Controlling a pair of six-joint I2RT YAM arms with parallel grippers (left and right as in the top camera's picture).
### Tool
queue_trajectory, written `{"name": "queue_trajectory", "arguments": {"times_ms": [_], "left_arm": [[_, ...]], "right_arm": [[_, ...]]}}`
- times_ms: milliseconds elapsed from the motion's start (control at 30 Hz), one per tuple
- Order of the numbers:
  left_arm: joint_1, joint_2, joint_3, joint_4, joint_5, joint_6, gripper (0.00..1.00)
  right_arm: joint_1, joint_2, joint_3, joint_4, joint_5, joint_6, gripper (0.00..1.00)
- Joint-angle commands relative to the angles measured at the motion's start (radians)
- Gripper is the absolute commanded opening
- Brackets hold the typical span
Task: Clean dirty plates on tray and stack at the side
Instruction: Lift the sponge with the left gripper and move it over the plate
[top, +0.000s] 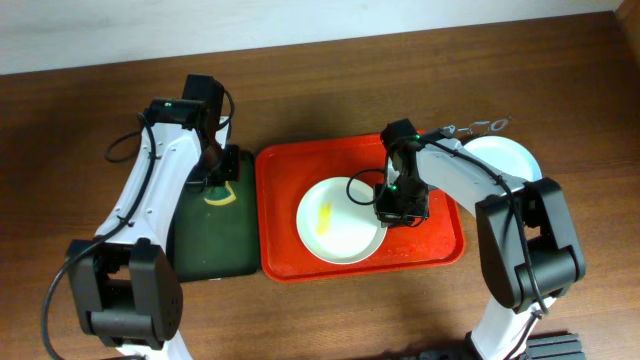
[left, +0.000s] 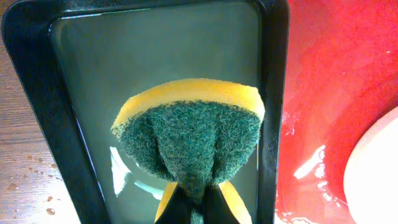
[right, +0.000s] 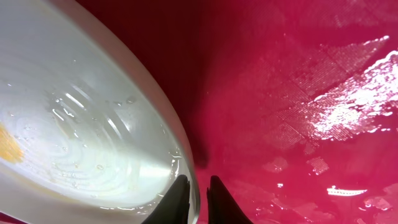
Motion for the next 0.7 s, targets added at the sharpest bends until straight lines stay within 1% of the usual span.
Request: {"name": "queue_trajectory", "arguments": {"times_ms": [0, 100, 267, 300, 400, 433, 467, 567, 667], "left_arm": [[0.002, -0.028, 0.025, -0.004, -0.010, 0.015, 0.00], [0.002, -0.028, 0.025, -0.002, -0.010, 0.015, 0.00], [0.002, -0.028, 0.025, 0.004, -0.007, 0.015, 0.00], [0.002, -0.028, 0.025, 0.004, -0.007, 0.015, 0.00], [0.002, -0.028, 0.025, 0.005, -0.008, 0.015, 0.00], [0.002, -0.028, 0.025, 0.004, -0.007, 0.015, 0.00], [0.002, -0.028, 0.025, 0.004, -0.008, 0.015, 0.00], [0.002, -0.027, 0.025, 0.018, -0.007, 0.015, 0.00], [0.002, -0.027, 0.025, 0.027, -0.007, 0.016, 0.00]], "right_arm": [[0.010, -0.010, -0.007, 0.002, 0.012, 0.010, 0.17], [0.010, -0.010, -0.007, 0.002, 0.012, 0.010, 0.18], [0.010, -0.010, -0.007, 0.001, 0.012, 0.010, 0.06], [0.010, -0.010, -0.007, 0.004, 0.012, 0.011, 0.06], [0.010, -0.010, -0.007, 0.038, 0.012, 0.017, 0.08], [0.010, -0.010, -0.007, 0.045, 0.012, 0.017, 0.07], [0.010, -0.010, -0.007, 0.050, 0.012, 0.017, 0.04], [0.010, -0.010, -0.007, 0.068, 0.013, 0.017, 0.04], [0.010, -0.010, -0.007, 0.091, 0.012, 0.059, 0.04]]}}
